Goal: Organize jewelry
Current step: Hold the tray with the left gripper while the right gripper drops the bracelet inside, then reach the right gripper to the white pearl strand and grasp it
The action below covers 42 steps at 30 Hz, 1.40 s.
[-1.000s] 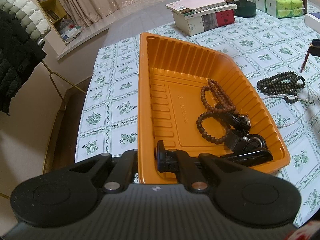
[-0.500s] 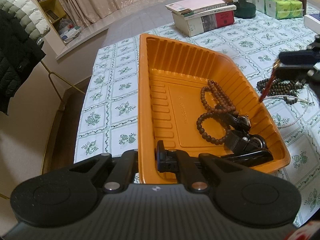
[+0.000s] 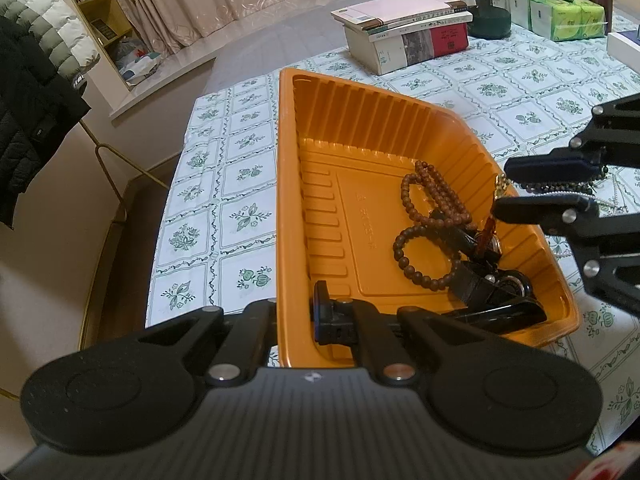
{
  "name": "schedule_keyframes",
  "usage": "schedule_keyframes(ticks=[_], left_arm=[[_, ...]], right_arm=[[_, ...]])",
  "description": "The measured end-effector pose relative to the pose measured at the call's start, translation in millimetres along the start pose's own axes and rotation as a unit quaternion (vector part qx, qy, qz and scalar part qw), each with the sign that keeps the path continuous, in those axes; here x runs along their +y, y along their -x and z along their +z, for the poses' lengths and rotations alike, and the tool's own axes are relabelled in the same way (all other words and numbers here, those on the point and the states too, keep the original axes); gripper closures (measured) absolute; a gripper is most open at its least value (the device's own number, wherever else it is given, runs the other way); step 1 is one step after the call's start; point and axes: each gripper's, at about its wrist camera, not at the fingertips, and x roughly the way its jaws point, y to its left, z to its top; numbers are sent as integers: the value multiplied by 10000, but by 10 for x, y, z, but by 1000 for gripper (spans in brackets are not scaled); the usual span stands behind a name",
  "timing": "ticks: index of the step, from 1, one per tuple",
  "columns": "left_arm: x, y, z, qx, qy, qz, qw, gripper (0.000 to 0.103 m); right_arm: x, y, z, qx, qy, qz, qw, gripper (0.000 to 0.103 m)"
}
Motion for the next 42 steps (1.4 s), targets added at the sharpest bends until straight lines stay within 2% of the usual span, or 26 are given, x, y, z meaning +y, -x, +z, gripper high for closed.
schedule_keyframes(ticks=[11,13,14,15,21,30,42], left_arm=[[1,0,-2,1,2,2,10000,100],[1,0,-2,1,3,1,10000,100],[0,2,-1,0,4,-1,10000,100],[0,0,-1,-2,2,0,10000,100],[1,0,-1,-1,0,4,10000,100],[-1,3,-7,3,-18,34,10000,100],[-32,32,13,-4,-63,67,10000,100]], right_arm=[[15,-52,-32,25,-54,108,9999,82],[-1,-31,-46,0,-99,72,9999,69],[-14,-12,-58,-16,-123,33,9999,59],[-36,15,-77,-27,-173,-1,9998,56],[-266,231,-383,230,-755,-391,9961,54],[-677,631,-1047,866,-1856,-986,9738,53],[-761,834,-1402,1126,-2124,-1261,9624,53]])
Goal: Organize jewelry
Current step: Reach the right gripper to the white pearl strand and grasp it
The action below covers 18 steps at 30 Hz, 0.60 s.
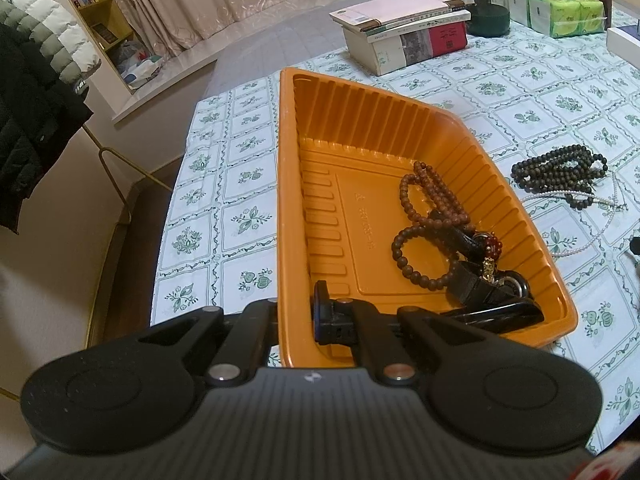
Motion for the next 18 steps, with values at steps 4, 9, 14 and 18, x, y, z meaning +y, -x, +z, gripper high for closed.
schedule_keyframes(ticks=[4,9,14,18], left_arm=[[-2,1,4,3,-8,5,10000,100],[-1,1,1,7,-10,14,10000,100],[0,3,-1,9,-14,13,10000,100],[2,2,-5,15,-13,19,10000,100]], right_arm=[[-36,-27,-7,-24,-34,-76,10000,53],[-138,-107,17,-46,-114,-137,9998,53],[-197,-177,81,-123,-80,-125,9998,54],[-146,-227,194,-219,161,12,9996,67]])
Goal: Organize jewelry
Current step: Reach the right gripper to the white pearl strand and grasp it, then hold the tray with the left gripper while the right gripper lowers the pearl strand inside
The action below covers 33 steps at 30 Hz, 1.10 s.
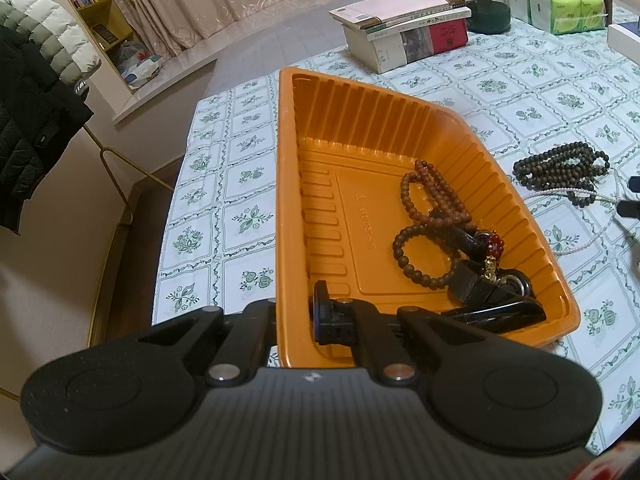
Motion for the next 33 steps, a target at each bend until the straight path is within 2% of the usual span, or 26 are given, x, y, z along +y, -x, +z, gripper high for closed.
schedule_keyframes(ticks=[11,14,21,33], left_arm=[[15,-11,-18,22,9,-5,10000,100],[14,-11,-22,22,18,-9,10000,100],[9,-13,-19,16,13,-13,10000,100],[5,9,-2,-3,20,-29,10000,100]], right_arm=[[197,-325,92,200,817,29,9965,87],[209,-320,89,191,877,-23,9960,101],[229,-104,155,-39,1004,-85,9949,101],[218,595,666,-1077,1098,-174,9879,102]])
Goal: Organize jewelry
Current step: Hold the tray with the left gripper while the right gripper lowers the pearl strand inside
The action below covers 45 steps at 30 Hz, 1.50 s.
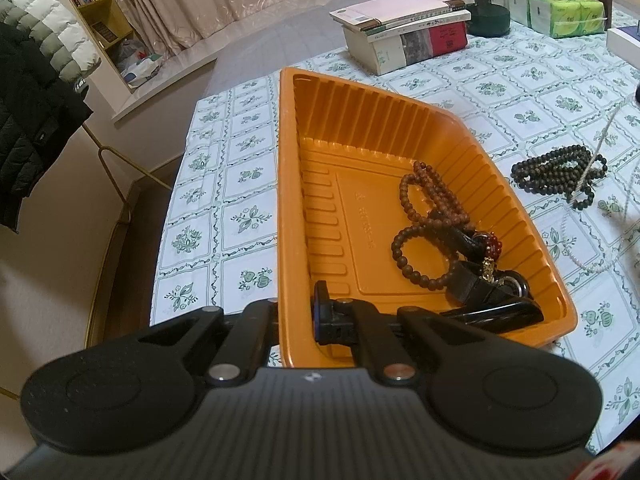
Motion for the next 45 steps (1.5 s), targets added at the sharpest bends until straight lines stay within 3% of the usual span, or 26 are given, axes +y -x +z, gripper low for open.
schedule_keyframes(ticks=[9,18,34,42,45], left_arm=[[3,10,10,-19,21,-17,10000,100],[6,13,9,-29,36,-34,10000,100],[31,-14,-12,-32,92,-81,9999,100],[41,-19,-29,-44,111,-111,9999,100],[46,-23,-28,-46,120,-115,9999,100]], right_arm=[[-120,272,441,-557,164,-18,9983,102],[-62,303,686,-797,394,95,9960,102],[537,132,1290,-1294,446,1424,9803,102],[870,-308,1462,-1115,414,1963,9733,102],[943,-466,1475,-1007,511,1953,9742,102]])
